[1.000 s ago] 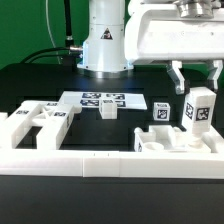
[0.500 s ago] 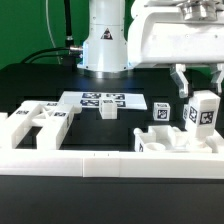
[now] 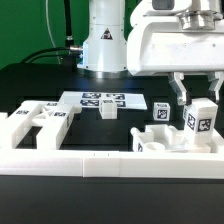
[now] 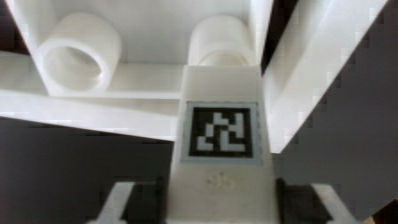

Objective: Assemble chair

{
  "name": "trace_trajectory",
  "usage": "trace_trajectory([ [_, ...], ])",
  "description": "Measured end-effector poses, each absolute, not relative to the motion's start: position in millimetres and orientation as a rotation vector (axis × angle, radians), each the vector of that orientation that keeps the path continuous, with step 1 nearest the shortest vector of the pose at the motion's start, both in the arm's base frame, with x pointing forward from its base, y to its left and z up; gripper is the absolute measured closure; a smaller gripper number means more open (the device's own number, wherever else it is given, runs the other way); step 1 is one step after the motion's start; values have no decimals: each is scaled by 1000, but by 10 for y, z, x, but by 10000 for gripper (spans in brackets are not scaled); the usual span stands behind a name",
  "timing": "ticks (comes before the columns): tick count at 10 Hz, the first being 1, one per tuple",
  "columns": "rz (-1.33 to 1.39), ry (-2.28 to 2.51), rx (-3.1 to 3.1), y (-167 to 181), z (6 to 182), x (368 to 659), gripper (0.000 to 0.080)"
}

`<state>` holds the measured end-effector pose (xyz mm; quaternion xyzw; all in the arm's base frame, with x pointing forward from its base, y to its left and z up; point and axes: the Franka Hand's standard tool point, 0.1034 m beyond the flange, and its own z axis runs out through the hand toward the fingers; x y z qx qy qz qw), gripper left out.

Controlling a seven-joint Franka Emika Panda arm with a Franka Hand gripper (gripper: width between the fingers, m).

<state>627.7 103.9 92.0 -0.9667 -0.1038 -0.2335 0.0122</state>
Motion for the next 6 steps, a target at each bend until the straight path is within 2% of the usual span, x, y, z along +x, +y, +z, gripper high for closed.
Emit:
trace_trajectory([
  [3,-751,-326,-3009,1041,919,6270,515],
  [5,-751,-326,-3009,1041,920,6270,231],
  [6,-744,-328,-3010,1041,952,6271,231],
])
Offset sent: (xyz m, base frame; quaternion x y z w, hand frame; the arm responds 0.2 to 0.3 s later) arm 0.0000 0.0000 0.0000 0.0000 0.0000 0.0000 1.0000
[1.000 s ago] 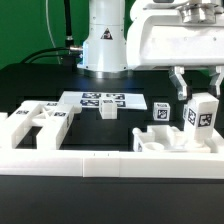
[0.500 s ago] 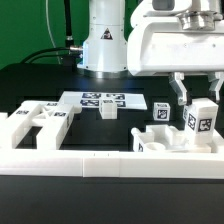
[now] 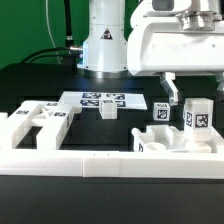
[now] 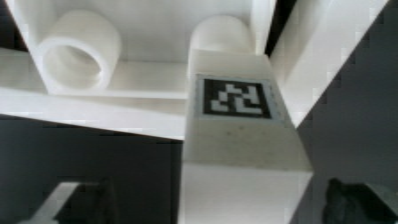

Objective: Assemble chair

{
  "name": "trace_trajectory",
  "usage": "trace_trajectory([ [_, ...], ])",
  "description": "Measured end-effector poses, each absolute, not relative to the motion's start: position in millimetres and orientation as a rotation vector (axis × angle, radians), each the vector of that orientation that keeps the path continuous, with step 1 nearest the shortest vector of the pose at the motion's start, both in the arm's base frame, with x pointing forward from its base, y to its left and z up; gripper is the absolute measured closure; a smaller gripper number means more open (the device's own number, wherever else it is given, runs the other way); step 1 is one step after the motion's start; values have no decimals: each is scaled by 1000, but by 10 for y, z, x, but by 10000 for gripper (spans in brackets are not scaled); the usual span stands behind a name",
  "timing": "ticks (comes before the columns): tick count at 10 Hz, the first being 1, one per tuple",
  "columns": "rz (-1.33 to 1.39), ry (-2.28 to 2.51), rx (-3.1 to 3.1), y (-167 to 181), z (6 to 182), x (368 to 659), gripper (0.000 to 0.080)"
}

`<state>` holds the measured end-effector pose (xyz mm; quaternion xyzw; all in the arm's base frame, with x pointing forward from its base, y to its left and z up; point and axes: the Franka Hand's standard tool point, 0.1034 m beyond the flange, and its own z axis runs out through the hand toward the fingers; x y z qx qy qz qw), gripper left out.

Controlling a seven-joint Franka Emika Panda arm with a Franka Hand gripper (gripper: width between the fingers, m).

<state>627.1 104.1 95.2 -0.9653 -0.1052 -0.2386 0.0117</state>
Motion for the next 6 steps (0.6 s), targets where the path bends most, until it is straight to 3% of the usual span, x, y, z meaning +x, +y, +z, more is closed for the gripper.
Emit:
trace_trajectory([
  [1,-735,-334,-3012,1031,995,6277,164],
  [4,-714,-341,-3019,950,1157,6312,151],
  [6,-709,-343,-3020,959,1122,6301,151],
])
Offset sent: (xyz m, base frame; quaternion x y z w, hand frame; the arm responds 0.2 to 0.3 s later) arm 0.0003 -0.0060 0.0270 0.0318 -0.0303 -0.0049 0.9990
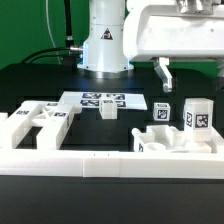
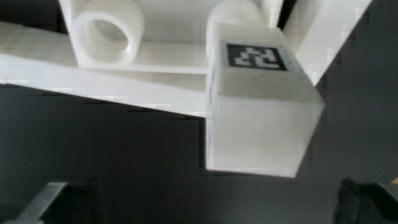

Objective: Assemble chair

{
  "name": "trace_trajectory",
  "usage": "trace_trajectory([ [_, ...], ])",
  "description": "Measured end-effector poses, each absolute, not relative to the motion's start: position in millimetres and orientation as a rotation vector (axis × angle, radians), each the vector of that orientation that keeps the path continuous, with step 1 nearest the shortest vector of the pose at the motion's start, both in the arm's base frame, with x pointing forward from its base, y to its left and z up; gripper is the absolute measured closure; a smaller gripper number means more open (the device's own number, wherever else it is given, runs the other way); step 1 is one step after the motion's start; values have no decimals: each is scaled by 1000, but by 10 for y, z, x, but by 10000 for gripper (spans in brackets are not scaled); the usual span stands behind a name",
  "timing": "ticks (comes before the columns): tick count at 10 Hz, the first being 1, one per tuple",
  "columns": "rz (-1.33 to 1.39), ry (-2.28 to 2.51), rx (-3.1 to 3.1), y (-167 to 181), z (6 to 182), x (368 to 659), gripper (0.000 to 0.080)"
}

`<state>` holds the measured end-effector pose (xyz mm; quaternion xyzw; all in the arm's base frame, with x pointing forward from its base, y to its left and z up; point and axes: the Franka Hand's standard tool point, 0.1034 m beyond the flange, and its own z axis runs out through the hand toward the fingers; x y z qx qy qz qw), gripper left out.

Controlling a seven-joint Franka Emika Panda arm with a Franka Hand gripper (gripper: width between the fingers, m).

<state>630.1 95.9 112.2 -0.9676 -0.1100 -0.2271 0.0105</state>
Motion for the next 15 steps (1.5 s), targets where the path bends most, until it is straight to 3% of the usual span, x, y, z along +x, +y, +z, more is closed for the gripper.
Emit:
trace_trajectory([
  [3,-668,-342,-3026,965,1100,6282,151],
  [9,-51,-355,-3061,1081,893,6166,151],
  [12,-104,-351,-3063,1072,825,6214,151],
  [13,-110,-356,-3062,1080,841,6231,238],
  [14,-111,-356,-3062,1074,841,6232,424],
  [15,-111,-356,-3062,1075,841,6232,513],
])
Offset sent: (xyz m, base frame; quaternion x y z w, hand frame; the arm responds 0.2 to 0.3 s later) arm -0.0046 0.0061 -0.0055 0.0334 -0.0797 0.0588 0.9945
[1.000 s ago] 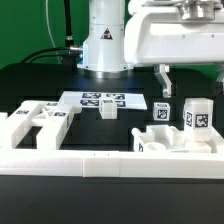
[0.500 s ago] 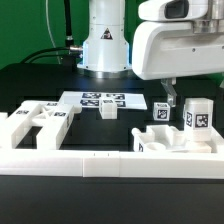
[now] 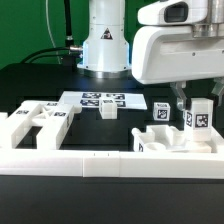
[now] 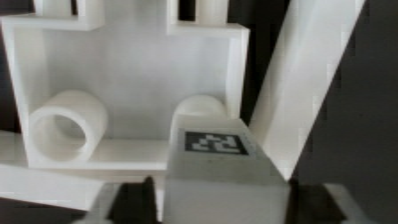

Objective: Assemble chair

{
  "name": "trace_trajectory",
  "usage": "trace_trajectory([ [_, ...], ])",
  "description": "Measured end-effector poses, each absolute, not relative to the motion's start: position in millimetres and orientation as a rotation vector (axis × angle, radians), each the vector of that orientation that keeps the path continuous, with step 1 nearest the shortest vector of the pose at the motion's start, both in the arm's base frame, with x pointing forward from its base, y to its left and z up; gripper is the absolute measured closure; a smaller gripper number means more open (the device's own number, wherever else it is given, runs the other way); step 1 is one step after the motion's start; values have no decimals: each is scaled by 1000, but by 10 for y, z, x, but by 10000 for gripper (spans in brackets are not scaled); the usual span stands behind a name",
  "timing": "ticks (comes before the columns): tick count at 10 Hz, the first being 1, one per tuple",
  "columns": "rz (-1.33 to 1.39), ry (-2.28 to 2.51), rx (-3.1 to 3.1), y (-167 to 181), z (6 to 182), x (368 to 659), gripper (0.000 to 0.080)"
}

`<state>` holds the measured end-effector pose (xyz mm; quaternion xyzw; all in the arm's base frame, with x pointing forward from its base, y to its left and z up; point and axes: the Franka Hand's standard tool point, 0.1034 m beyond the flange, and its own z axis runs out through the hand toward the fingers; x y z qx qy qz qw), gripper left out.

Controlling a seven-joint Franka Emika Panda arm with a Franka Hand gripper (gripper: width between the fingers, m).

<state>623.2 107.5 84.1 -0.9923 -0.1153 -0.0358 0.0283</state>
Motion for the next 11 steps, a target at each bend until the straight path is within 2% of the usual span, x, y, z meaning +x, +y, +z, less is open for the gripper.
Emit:
trace_trajectory([
  [4,-106,-223,-3068,1083,839,6229,512],
  [7,-60,467,-2984,1114,832,6225,512],
  [11,-46,845,-2880,1141,835,6240,512],
])
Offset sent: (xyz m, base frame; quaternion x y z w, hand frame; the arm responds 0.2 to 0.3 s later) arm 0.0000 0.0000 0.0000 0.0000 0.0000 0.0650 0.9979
